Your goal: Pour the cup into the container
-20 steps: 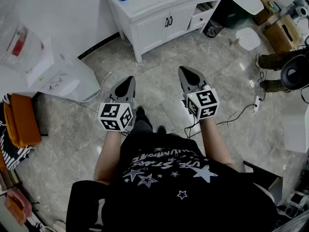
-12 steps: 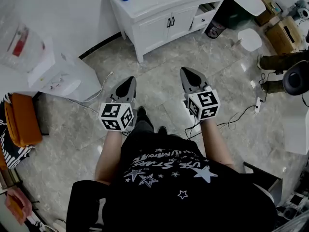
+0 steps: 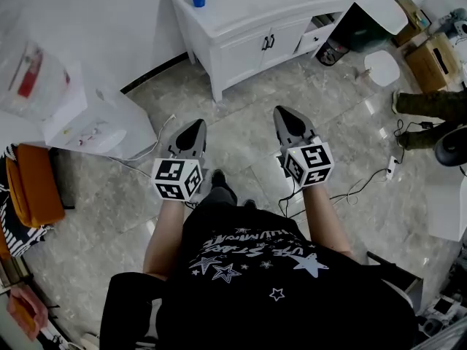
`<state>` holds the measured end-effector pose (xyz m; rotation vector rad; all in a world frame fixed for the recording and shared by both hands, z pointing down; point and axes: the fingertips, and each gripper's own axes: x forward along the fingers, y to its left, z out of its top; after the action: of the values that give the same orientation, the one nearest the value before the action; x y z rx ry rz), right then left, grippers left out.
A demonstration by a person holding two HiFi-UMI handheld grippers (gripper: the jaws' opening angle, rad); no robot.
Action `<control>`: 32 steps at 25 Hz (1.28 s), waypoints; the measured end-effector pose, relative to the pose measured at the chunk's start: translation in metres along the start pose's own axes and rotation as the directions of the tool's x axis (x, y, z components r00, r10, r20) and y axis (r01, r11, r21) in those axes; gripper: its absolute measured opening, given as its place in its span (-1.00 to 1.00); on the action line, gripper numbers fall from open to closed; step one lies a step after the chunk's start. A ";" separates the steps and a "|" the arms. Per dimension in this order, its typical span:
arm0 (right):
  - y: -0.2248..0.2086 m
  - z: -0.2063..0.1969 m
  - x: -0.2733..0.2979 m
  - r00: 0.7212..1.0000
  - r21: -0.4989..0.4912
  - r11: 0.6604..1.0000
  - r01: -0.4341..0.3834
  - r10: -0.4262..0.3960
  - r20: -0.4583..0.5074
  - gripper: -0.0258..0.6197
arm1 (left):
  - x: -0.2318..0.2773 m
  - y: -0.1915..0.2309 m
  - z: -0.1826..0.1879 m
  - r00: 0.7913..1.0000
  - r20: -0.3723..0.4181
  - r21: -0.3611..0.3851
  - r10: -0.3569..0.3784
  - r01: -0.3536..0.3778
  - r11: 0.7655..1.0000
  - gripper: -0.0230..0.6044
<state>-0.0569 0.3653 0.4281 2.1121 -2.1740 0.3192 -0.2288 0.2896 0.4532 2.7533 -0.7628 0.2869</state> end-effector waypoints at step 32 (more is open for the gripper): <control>-0.063 0.049 0.216 1.000 0.001 1.000 0.000 0.000 0.021 0.46 | 0.116 0.159 0.058 1.000 0.004 -0.016 0.024 -0.024 1.000 -0.90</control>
<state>0.0014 0.1429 0.4316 2.1254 -2.1852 0.2991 -0.2079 0.0853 0.4609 2.7331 -0.7961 0.2783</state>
